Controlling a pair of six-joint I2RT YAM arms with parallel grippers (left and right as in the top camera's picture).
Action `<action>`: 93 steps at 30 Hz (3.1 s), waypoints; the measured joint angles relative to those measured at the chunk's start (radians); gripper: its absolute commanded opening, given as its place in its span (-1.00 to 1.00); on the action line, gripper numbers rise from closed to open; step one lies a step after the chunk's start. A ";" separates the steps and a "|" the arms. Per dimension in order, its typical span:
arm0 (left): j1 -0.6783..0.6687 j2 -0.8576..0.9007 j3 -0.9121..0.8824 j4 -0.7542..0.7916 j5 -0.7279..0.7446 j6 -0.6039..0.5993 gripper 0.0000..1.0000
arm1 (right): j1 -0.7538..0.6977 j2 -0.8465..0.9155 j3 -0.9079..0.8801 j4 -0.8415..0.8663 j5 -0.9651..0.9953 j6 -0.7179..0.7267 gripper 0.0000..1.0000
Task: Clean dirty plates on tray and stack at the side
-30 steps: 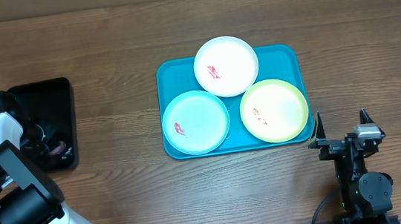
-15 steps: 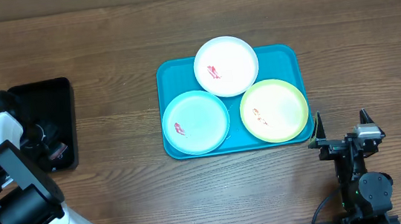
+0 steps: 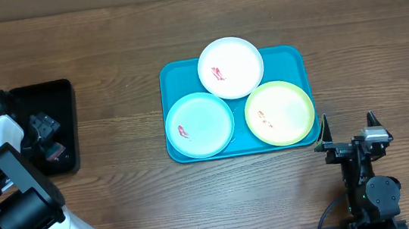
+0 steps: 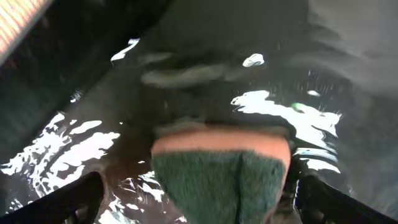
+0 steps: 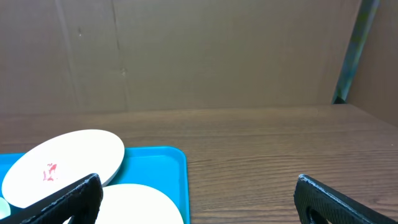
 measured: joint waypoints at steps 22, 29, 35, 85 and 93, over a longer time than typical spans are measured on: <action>-0.001 0.000 0.000 -0.040 -0.017 0.093 -0.61 | 0.000 0.000 0.000 0.000 0.000 0.000 1.00; -0.001 0.000 0.002 -0.098 0.013 0.095 1.00 | 0.000 0.000 0.000 0.000 0.000 0.000 1.00; 0.004 -0.002 0.011 -0.146 0.033 0.093 0.78 | 0.000 0.000 0.000 0.000 0.001 0.000 1.00; -0.002 -0.001 0.013 -0.237 0.064 0.096 1.00 | 0.000 0.000 0.000 0.000 0.000 0.000 1.00; 0.003 -0.002 0.012 -0.171 0.067 0.096 0.88 | 0.000 0.000 0.000 0.000 0.000 0.000 1.00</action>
